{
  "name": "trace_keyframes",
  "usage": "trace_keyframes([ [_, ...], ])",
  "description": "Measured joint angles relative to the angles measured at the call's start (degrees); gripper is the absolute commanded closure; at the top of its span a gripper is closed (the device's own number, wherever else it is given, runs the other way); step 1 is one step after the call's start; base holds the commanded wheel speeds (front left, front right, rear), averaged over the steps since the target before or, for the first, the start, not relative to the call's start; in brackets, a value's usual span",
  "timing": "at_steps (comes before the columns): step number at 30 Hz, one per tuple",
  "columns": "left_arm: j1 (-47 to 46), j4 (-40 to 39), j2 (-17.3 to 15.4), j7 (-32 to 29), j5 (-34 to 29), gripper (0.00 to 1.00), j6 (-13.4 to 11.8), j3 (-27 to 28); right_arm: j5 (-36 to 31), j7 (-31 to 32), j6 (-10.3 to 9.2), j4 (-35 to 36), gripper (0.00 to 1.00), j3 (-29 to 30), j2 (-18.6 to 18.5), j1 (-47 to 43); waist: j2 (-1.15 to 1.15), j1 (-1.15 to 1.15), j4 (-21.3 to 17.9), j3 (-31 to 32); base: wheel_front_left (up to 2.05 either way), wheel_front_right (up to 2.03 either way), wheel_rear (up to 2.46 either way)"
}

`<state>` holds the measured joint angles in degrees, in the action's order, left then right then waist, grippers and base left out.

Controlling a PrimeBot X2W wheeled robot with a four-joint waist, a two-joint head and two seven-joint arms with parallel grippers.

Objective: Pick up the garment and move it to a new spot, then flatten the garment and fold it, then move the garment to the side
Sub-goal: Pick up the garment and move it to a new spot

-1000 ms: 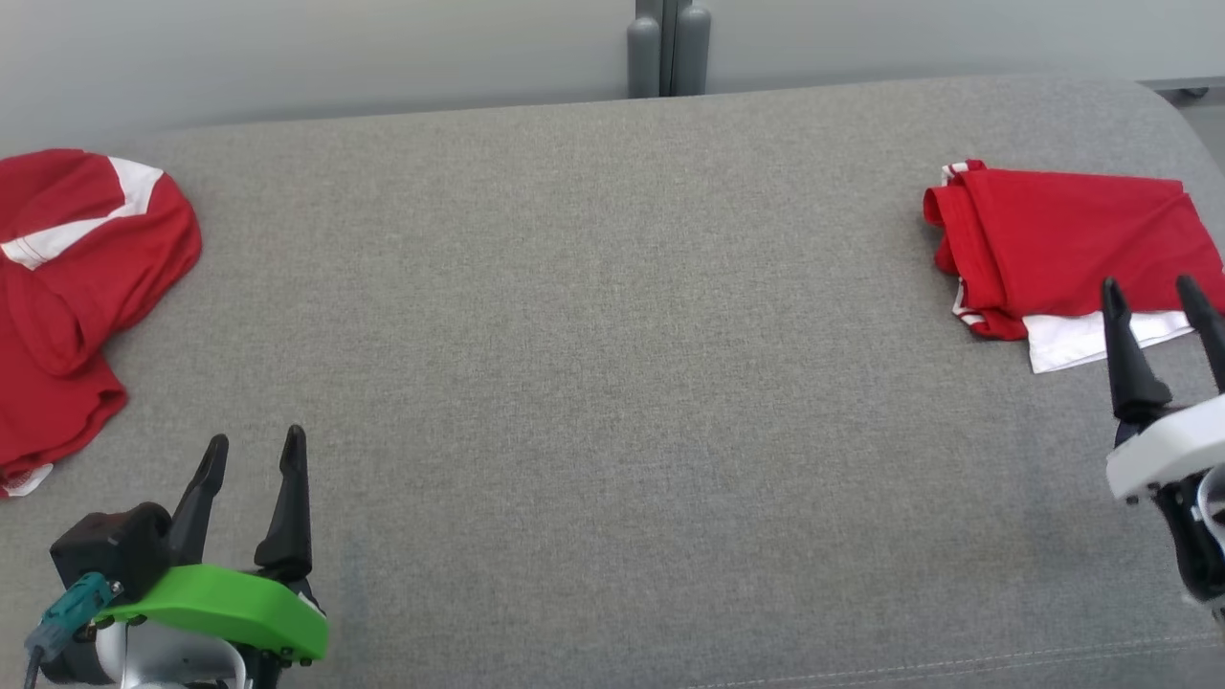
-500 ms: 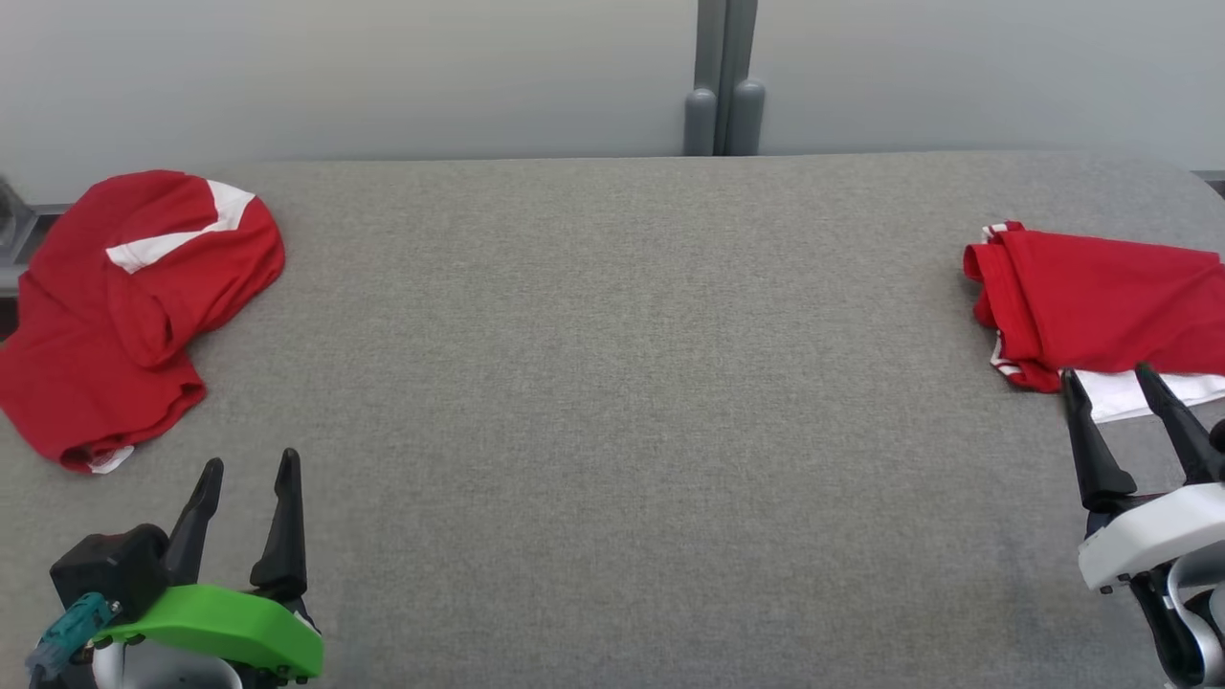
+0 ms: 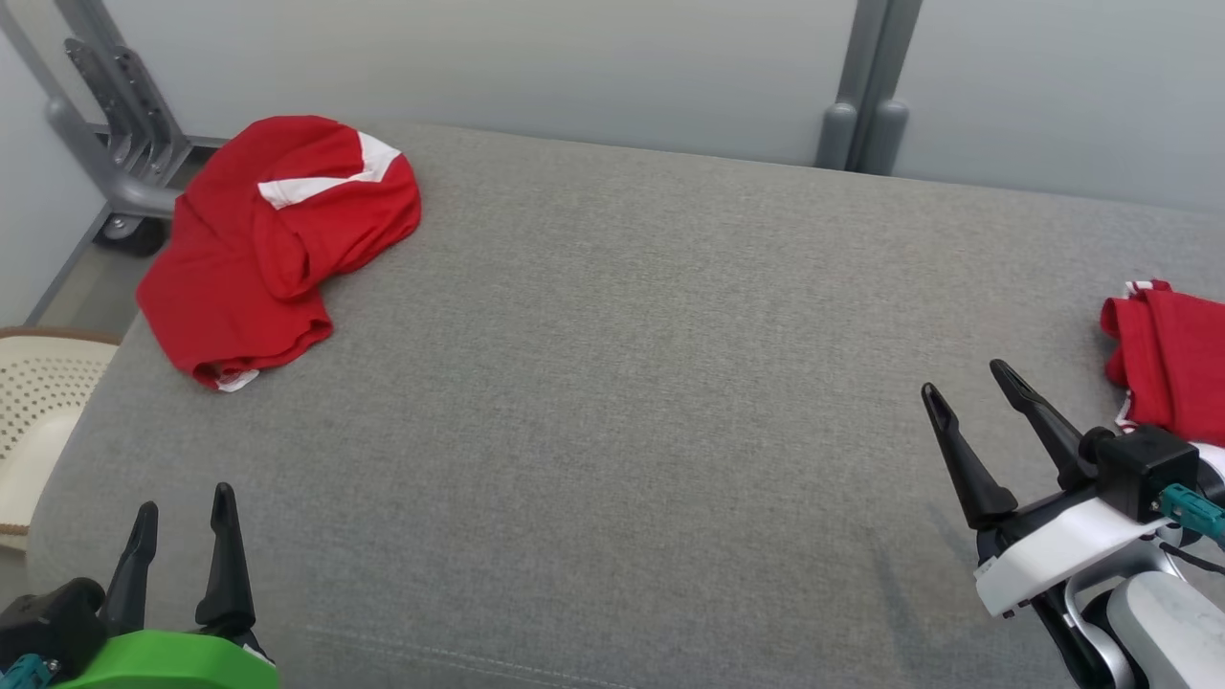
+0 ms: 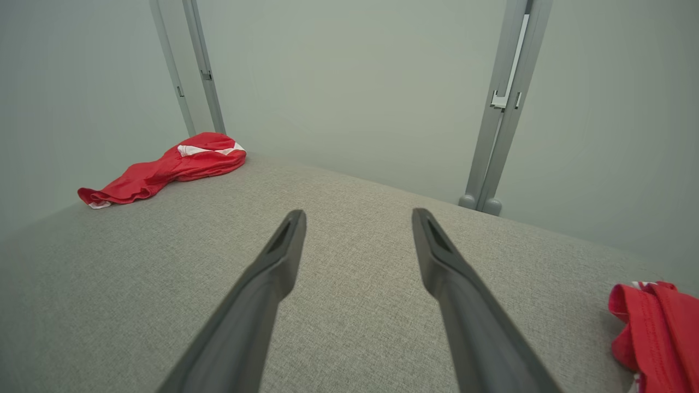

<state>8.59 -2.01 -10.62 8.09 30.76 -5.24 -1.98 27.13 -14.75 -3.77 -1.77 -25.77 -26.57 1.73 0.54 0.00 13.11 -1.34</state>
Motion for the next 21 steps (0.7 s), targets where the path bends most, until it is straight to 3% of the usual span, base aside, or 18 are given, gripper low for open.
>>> trace_keyframes([
  [6, 0.2, -0.1, -0.1, -0.1, 0.3, 0.0, 0.0, -0.9, -0.4, 0.0, 0.08, 0.3, 0.0, -0.1, 0.2, 0.0, 0.0, 0.0, 4.5, 0.0, 0.0, 0.0, 0.0],
  [12, -2.3, -0.6, -0.3, -2.2, 1.8, 0.0, 1.8, -2.4, -1.5, 0.0, -0.36, 2.6, 0.0, 0.3, -0.1, 0.0, 0.0, 0.0, 8.7, -1.1, 0.0, 0.0, 0.0],
  [17, -10.8, -0.5, -0.7, -8.2, 6.7, 0.0, 2.3, -2.0, -2.7, 0.7, -0.3, 5.2, 0.0, -0.4, -1.1, 0.7, 0.0, 0.0, 10.2, -4.0, 0.0, 0.0, 0.0],
  [21, -18.9, 3.9, -3.4, -16.0, 9.9, 0.0, 1.9, 0.3, -3.5, 2.3, 0.23, 7.6, 0.0, -0.9, -2.4, 2.9, 0.0, 0.0, 10.3, -7.8, 0.0, 0.0, 0.0],
])
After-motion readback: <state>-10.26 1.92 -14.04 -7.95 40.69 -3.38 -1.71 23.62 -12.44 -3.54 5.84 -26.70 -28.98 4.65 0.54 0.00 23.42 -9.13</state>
